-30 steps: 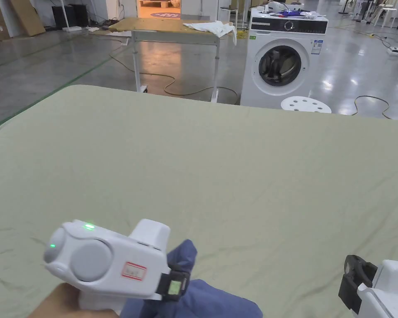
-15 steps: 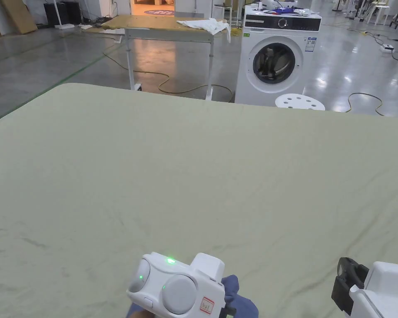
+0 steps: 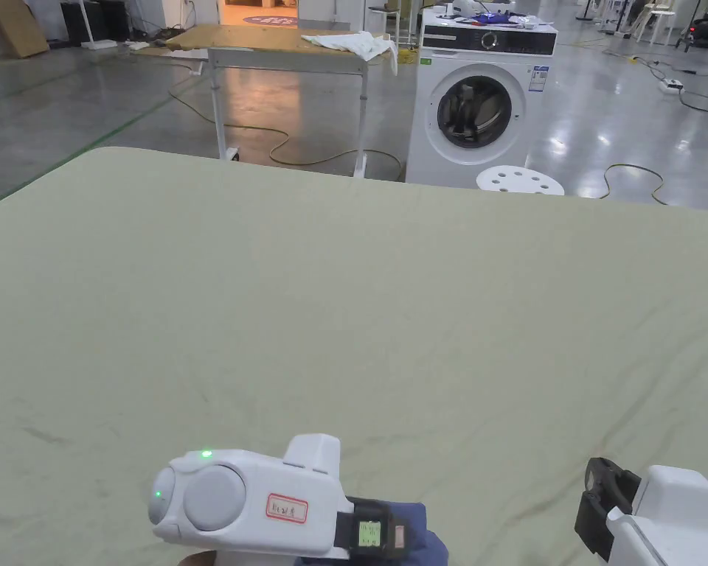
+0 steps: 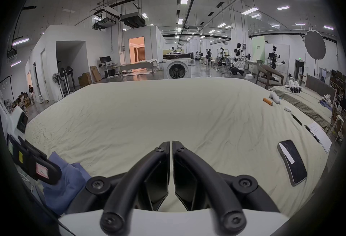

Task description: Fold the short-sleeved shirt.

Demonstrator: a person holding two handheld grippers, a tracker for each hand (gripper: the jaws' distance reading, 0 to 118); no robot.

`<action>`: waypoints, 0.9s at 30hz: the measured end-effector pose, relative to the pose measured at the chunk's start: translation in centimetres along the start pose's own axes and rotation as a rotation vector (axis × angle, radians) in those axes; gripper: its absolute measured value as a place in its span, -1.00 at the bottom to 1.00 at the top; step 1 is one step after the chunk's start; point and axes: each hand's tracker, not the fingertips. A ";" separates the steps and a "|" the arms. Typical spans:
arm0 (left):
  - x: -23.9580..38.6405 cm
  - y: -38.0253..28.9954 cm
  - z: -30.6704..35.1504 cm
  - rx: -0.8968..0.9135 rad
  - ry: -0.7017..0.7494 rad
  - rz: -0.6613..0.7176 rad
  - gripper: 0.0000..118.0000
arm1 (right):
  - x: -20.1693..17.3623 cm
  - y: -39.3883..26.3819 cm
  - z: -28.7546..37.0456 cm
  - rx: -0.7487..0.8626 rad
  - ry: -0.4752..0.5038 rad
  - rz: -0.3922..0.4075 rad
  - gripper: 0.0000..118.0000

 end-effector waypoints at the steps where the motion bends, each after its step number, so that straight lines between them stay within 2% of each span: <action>1: 0.0 -0.5 -1.0 -0.044 0.024 -0.021 -0.73 | -0.1 0.0 0.0 -0.001 0.001 0.001 -0.97; 3: -0.3 -1.5 -3.0 -0.092 0.026 -0.025 -0.77 | -0.2 -0.1 -0.1 -0.004 0.003 0.000 -0.97; 8: -0.3 -4.1 -5.9 -0.076 0.048 -0.028 -0.90 | -0.6 -0.3 0.1 -0.005 0.004 0.000 -0.97; 13: -0.7 -5.1 -5.7 -0.014 0.043 -0.034 -0.95 | -1.1 -0.2 0.5 0.022 0.002 0.004 -0.97; 17: 0.6 -4.8 -3.9 0.028 0.061 -0.126 -0.96 | -1.8 0.3 0.4 0.054 -0.002 0.009 -0.97; 22: 2.5 -3.3 0.4 0.245 0.137 -0.298 -0.97 | -3.1 1.7 0.3 0.118 -0.016 0.021 -0.97; 27: 3.2 -1.8 4.8 0.592 0.354 -0.386 -0.98 | -4.5 3.5 0.4 0.202 -0.029 0.012 -0.97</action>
